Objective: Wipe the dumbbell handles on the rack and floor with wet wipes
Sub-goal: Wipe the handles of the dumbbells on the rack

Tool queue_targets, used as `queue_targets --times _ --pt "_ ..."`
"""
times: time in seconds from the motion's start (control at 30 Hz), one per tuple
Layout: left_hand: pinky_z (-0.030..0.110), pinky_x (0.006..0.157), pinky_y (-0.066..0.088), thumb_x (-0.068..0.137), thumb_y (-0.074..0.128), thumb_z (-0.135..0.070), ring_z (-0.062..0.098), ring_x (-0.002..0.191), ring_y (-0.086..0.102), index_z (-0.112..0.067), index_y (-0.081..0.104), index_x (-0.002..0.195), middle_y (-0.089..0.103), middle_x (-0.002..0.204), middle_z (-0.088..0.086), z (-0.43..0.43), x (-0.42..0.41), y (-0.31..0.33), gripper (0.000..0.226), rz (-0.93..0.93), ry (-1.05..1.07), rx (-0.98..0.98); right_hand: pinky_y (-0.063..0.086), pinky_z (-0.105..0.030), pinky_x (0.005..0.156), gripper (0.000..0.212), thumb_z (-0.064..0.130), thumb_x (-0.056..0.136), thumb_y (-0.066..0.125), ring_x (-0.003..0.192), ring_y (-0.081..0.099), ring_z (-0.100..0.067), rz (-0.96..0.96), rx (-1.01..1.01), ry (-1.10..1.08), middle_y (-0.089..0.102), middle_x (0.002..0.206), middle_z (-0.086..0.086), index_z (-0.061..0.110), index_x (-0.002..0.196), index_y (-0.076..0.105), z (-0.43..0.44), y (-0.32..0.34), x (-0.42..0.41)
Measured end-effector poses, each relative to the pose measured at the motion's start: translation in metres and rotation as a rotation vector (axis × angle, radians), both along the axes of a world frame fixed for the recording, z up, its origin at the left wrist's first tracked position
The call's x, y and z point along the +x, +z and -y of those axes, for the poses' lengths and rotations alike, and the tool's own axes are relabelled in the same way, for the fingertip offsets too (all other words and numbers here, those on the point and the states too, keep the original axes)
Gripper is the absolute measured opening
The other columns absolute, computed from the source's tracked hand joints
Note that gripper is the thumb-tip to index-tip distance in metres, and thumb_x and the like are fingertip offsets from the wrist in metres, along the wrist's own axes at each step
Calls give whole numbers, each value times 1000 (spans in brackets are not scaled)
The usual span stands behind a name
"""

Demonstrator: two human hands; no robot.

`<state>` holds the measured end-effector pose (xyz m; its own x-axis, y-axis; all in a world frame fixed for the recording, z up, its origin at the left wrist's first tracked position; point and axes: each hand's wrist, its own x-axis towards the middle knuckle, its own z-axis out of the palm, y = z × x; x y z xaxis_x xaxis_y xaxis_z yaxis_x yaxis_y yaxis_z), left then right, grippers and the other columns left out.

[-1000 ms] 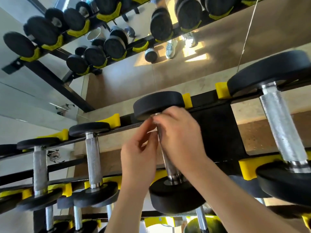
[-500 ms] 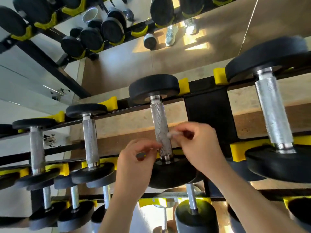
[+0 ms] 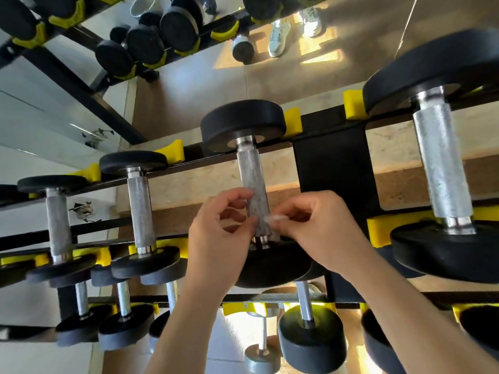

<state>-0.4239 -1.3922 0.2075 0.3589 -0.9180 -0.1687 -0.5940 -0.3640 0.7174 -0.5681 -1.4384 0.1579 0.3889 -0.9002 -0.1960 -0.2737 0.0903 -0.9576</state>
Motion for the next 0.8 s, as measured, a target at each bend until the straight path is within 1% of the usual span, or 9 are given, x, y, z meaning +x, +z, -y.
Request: queue_targets --times 0.1,0.2,0.3,0.37,0.43,0.5,0.63,0.7,0.8 --pt "7 77 45 75 78 -9 2 89 58 -28 69 106 59 101 -11 -4 -4 3 37 105 -97 6 55 -20 63 5 26 78 77 66 66 -5 135 40 -84 70 68 7 22 78 74 2 6 11" --pt "6 75 45 72 81 -13 0 89 58 -26 71 95 59 100 -12 -8 -5 6 28 69 -95 42 53 -28 64 15 38 86 66 66 64 -6 74 57 76 69 67 9 27 79 75 -5 6 8" --pt "13 69 49 71 82 -21 1 79 62 -27 69 79 66 85 -11 -8 1 6 17 20 -15 139 50 -15 70 18 30 95 56 78 63 2 39 80 296 68 75 19 35 89 72 -4 7 -4" --pt "23 63 51 71 83 -15 6 67 64 -27 68 71 69 71 -7 -9 5 5 19 4 53 149 48 -8 78 20 18 92 62 89 61 6 54 56 226 68 88 20 33 102 71 -5 8 -6" --pt "26 61 51 73 81 -11 8 63 65 -26 68 69 69 67 -8 -11 6 5 20 23 91 132 46 -5 75 15 19 84 71 86 60 8 45 45 143 67 84 20 32 93 71 -7 11 -4" --pt "24 63 54 78 77 -12 3 67 65 -28 69 75 69 70 -12 -12 4 6 18 95 108 133 46 -6 70 5 30 80 76 80 59 8 -56 19 169 65 73 21 32 81 72 -6 13 0" --pt "19 67 53 82 70 -20 0 75 63 -33 73 82 68 80 -17 -15 -1 11 14 253 55 137 46 -9 60 11 35 78 77 72 58 4 -181 -14 195 62 66 18 31 70 69 5 12 5" --pt "25 65 52 77 74 -34 5 74 62 -31 74 82 66 81 -15 -17 -3 18 6 202 26 190 49 -12 64 11 31 81 75 73 60 3 -166 -40 175 62 66 18 31 71 68 3 11 7" --pt "25 64 49 66 78 -52 8 73 63 -28 70 76 68 74 -11 -6 0 23 27 85 25 426 47 -8 66 10 25 86 70 80 59 8 -111 -40 155 62 70 20 31 77 69 -4 9 6"
